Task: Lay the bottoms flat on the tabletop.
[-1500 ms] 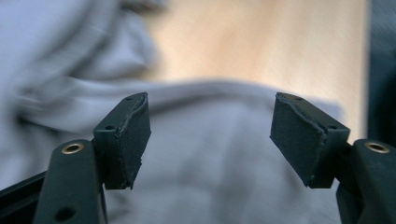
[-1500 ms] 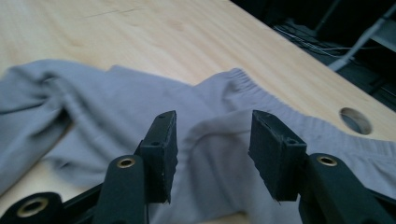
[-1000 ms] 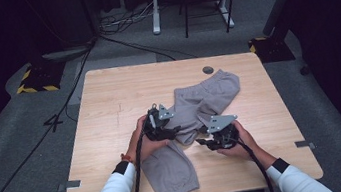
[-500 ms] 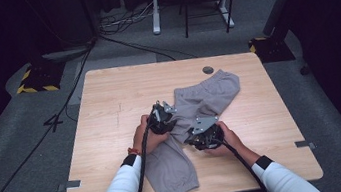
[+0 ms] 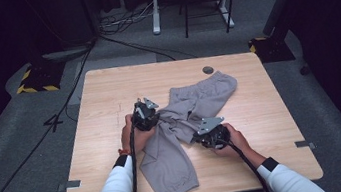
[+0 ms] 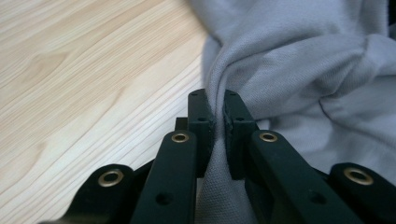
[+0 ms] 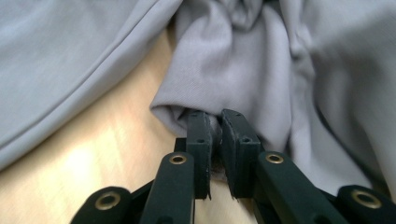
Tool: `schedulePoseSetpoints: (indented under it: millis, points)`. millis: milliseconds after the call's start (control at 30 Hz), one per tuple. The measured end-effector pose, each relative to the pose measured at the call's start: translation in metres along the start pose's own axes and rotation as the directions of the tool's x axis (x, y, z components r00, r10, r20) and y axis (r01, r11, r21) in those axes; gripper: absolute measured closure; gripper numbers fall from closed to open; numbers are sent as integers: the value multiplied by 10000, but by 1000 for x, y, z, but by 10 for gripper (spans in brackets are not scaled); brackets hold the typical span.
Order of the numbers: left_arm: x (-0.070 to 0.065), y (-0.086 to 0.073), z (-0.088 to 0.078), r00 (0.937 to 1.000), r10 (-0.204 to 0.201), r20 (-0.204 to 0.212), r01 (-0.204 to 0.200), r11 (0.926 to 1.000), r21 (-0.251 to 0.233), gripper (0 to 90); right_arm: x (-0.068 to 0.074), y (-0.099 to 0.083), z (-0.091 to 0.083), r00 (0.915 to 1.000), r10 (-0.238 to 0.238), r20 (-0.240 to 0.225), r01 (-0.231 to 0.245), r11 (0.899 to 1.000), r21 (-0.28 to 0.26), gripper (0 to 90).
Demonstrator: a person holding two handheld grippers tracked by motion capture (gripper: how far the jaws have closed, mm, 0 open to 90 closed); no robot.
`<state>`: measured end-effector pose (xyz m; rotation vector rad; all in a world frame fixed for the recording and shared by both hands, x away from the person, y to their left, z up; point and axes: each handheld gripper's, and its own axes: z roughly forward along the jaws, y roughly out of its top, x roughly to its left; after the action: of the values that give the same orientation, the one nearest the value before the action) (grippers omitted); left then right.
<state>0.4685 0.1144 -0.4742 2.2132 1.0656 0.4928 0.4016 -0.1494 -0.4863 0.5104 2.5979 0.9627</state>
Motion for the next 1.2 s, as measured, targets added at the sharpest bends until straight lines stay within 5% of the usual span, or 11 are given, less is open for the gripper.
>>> schedulePoseSetpoints:
  millis: [300, 633, 800, 900, 1033, 1200]
  points:
    - [34, -30, -17, 9963, -541, -668, 565, 9978, 351, 841, 1, -31, -36, 9995, 307, -103, -303, 9988, 386, 820]
    - [63, -72, -45, 9848, -1290, -1161, 1324, 9910, 220, 840, -11, -81, -83, 9840, 1661, 641, -1721, 9795, 1047, 814]
    - [62, -84, -56, 9878, -1254, -923, 1273, 9917, 150, 820, -12, -92, -97, 9760, 1997, 865, -2085, 9720, 1085, 689]
    - [56, -82, -59, 9915, -946, -894, 949, 9955, -1, 699, -16, -86, -105, 9724, 1907, 1344, -2009, 9773, 669, 597]
    - [37, -65, -60, 9994, -174, -313, 157, 9984, -539, 501, -30, -71, -107, 9666, 2040, 1552, -2041, 9788, -153, 551]
    - [16, -27, -37, 9997, 226, -82, -229, 9986, -478, 389, -46, -52, -72, 9737, 1774, 1429, -1819, 9831, 187, 531]
